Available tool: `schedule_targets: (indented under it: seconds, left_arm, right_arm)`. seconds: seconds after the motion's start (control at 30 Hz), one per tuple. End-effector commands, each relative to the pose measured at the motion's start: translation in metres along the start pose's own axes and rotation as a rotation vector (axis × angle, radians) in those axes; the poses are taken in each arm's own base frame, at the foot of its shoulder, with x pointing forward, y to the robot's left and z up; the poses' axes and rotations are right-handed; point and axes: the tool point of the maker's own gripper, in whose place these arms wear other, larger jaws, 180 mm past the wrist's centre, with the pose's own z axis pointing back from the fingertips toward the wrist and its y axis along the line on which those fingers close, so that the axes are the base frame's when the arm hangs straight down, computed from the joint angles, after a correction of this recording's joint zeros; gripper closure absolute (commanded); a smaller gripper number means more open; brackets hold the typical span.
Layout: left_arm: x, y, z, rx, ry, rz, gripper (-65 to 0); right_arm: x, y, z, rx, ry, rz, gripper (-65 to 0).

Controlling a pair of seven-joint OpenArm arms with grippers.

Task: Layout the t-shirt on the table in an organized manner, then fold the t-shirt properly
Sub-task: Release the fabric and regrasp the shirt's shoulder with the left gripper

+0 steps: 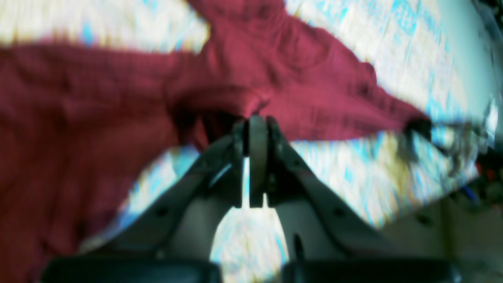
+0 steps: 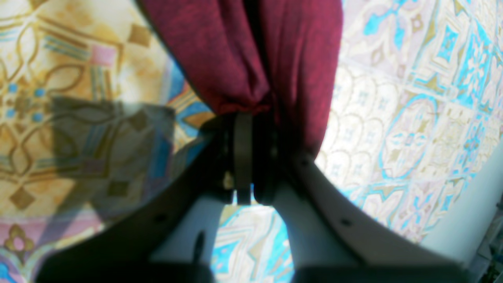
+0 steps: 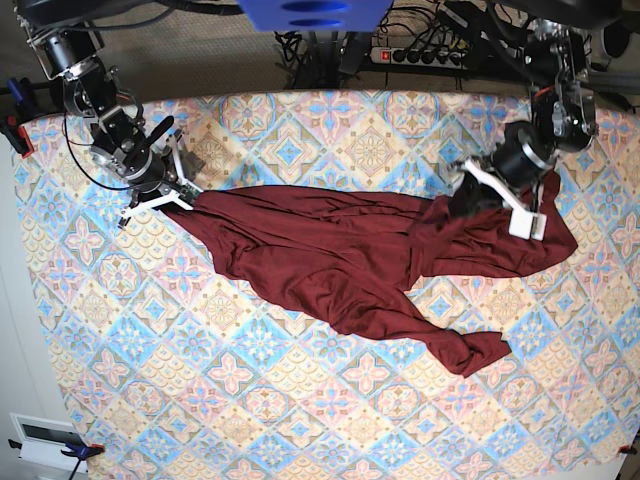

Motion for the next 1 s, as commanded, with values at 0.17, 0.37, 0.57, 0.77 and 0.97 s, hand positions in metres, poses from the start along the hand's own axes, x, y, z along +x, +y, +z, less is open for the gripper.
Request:
schedule_targets:
  seconds: [0.17, 0.37, 0.57, 0.77, 0.97]
  left_arm:
    - [-0.056, -0.020, 0.020, -0.125, 0.202, -0.022, 0.0]
    - [-0.107, -0.005, 0.046, -0.111, 0.532, -0.120, 0.0]
    - [-0.105, 0.037, 0.065, 0.007, 0.651, -0.230, 0.0]
    - [-0.083, 0.073, 0.068, 0.170, 0.642, -0.362, -0.1]
    - [-0.088, 0.070, 0.071, 0.153, 0.657, -0.339, -9.0]
  right_arm:
    - [-0.031, -0.001, -0.002, 0.007, 0.111, 0.013, 0.0]
    - [-0.032, 0.000, -0.003, 0.009, 0.111, 0.011, 0.0]
    - [-0.030, 0.000, -0.002, 0.007, 0.107, 0.012, 0.0]
    - [-0.029, -0.001, -0.002, 0.006, 0.104, 0.013, 0.0]
    - [-0.029, -0.001, -0.002, 0.006, 0.104, 0.013, 0.0]
